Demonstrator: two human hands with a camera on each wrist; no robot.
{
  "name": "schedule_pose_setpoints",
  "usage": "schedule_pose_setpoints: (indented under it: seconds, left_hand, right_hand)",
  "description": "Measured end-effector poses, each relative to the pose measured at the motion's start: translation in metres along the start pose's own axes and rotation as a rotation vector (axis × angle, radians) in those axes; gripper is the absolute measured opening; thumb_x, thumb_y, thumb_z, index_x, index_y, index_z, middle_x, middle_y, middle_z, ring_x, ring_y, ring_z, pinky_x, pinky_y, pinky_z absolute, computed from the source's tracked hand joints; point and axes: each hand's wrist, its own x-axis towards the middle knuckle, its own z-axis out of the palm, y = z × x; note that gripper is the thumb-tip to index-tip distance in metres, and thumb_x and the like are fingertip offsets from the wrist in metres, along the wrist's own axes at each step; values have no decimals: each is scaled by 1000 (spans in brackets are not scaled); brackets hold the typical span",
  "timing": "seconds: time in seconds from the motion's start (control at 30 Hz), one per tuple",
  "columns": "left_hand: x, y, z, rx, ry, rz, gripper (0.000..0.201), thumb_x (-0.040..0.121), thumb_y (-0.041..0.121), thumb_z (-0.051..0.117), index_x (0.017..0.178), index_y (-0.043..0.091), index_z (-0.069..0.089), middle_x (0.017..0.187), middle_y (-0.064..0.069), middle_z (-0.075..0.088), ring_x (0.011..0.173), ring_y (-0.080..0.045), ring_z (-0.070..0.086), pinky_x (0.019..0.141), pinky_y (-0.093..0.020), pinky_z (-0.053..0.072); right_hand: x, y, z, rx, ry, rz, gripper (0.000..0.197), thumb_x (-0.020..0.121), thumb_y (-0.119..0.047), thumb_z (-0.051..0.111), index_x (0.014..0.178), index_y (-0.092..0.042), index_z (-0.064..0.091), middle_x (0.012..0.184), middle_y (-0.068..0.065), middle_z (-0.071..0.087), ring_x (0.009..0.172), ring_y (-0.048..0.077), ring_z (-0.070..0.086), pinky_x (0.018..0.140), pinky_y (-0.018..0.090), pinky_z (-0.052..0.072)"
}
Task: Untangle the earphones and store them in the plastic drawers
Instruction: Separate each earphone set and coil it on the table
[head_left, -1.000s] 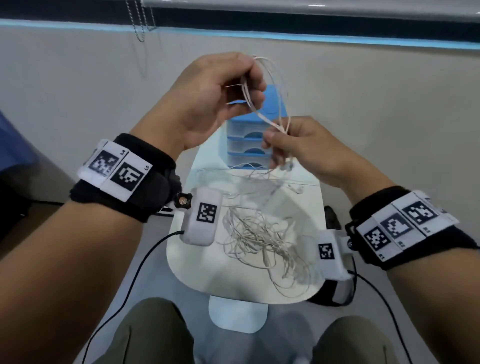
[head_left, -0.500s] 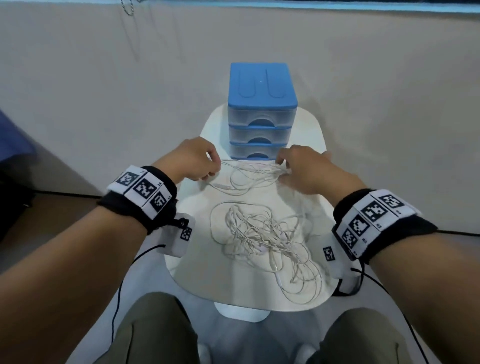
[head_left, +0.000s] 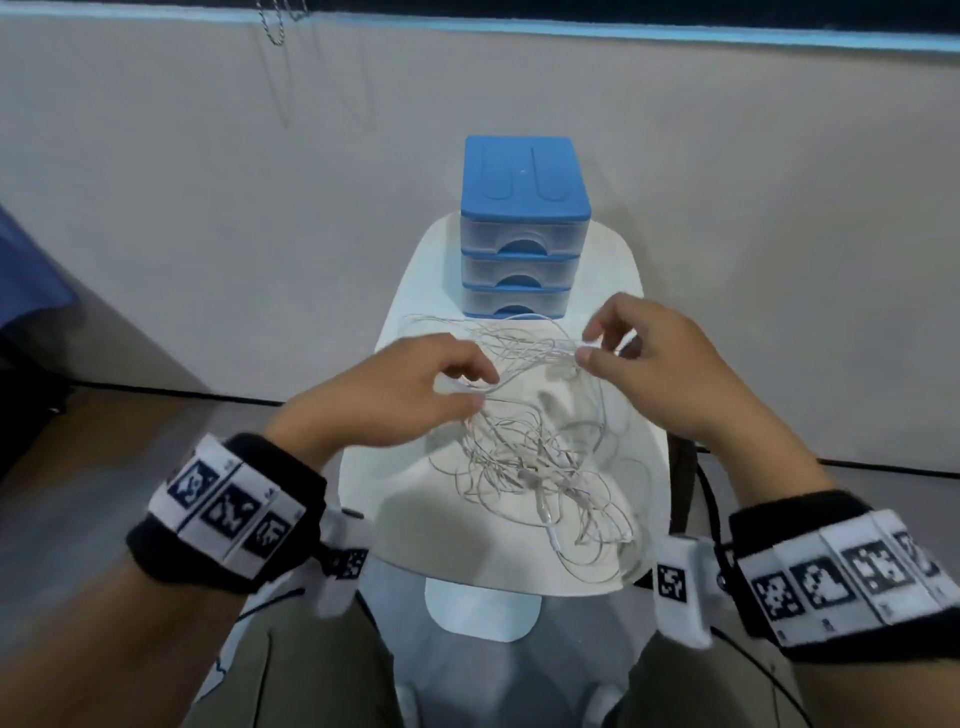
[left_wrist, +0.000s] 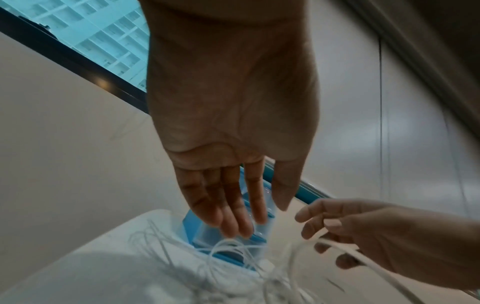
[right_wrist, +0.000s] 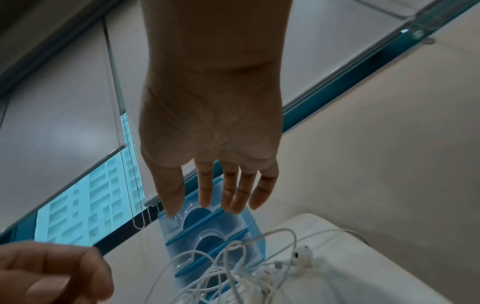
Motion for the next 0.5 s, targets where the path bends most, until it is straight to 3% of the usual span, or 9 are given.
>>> schedule_pose_setpoints:
  seconds: [0.07,0.1,0.2,0.3,0.4,0.5]
  left_hand:
    - [-10,5,16,36,-77,56,35,92,24,74,125,34,65,122,9,59,115,-1,53,98,-10,35]
    - [-13,7,25,47,-112,62,38,92,25,75,127,34,64,123,8,57,116,-4,51,101,-12,35]
    - [-14,12,47,125,-109,11,36,90,37,74,125,36,64,125,7,56,119,-12,49,109,-34,39]
    - [-11,18,62,271,-52,-82,36,88,43,72,122,39,63,124,8,50,120,-17,46,104,-43,43]
    - [-10,24,66,369,-35,-118,29,87,39,72,115,37,62,114,7,45,110,-19,47,95,-40,45]
    - [-10,27,64,325,2,-111,8,92,29,70,96,31,63,99,10,49,100,-17,56,82,-34,46]
  right_hand:
    - [-17,7,6,9,-82,74,20,88,-26,77,76,-20,62,66,-11,60,59,7,49,65,29,41]
    - [-25,10,10,-3,-159,120,22,88,-27,77,74,-18,62,62,-11,60,58,7,50,65,30,42]
    - [-47,12,22,-31,-387,212,16,83,-29,79,82,-19,68,71,-6,70,62,6,59,67,28,47]
    - [-57,13,33,-75,-393,236,26,78,-30,85,94,-24,66,77,-5,64,68,9,58,65,25,44]
    - [-58,12,34,-74,-394,236,31,76,-27,88,97,-24,65,75,-6,60,67,10,55,66,26,45]
    - [-59,13,36,-121,-395,218,24,80,-23,85,96,-19,68,78,-9,62,69,6,56,65,22,45]
